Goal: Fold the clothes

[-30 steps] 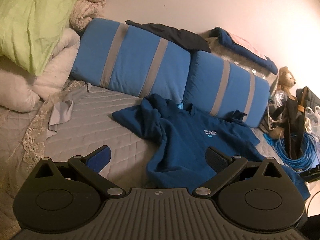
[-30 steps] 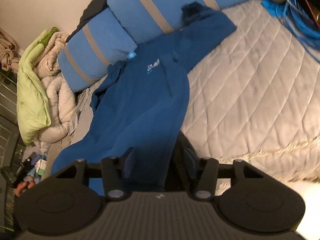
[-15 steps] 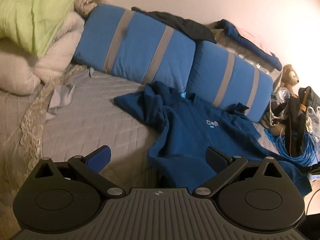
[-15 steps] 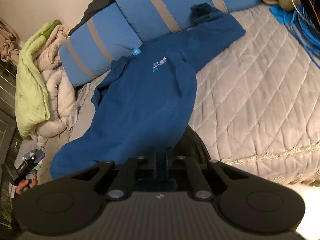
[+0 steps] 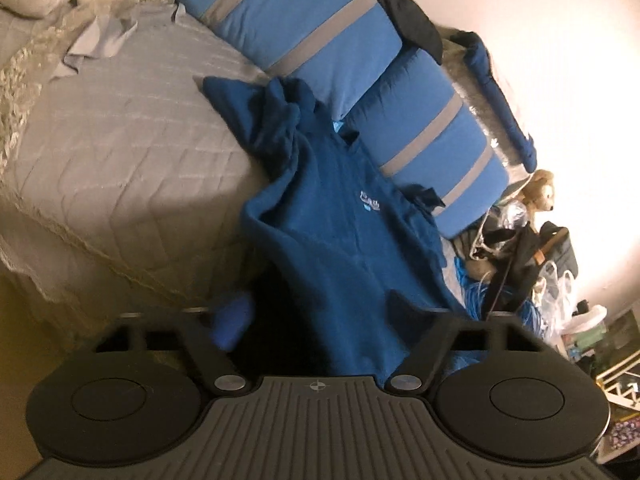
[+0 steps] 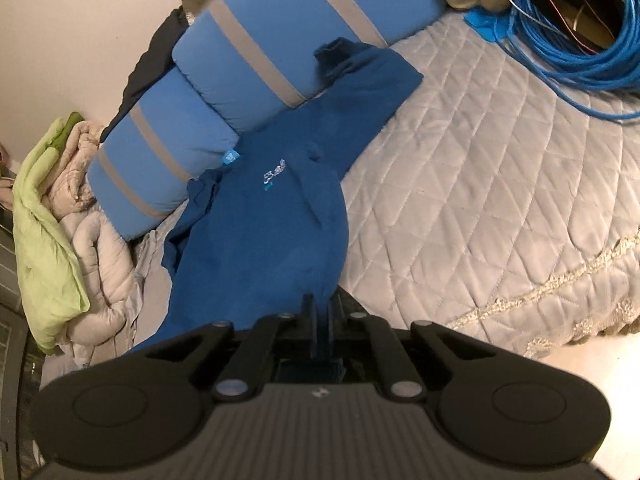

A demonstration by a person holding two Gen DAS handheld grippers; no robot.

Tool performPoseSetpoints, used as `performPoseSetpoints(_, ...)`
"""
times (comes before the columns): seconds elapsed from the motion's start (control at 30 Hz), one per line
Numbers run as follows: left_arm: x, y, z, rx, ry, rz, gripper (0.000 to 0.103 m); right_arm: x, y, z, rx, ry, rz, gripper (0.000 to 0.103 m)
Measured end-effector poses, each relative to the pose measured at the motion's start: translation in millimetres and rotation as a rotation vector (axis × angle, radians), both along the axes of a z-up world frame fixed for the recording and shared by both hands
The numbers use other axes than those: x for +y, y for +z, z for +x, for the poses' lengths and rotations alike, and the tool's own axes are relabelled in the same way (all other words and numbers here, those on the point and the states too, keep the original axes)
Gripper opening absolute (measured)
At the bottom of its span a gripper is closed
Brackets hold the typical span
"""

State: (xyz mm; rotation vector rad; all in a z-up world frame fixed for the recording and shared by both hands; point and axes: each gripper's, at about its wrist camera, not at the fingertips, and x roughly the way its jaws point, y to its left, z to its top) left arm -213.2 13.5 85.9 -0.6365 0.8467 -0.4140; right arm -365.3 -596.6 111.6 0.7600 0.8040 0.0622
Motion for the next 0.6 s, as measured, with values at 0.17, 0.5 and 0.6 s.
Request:
performPoseSetpoints(0.17,-14,1,-4,0.022,-0.061,0.015,0.01,-2,-5,-2,0.006,-0.011,0.008,0.004)
performPoseSetpoints(0.5,-12,47,-22,-0.067,0.002,0.061,0.005,2,11,-8,-0.031,-0.01,0.0,0.004)
performPoseSetpoints(0.6,-8,64,-31,-0.094,0.03,0.073,0.005,6,23,-14,-0.058,-0.002,-0.003,0.004)
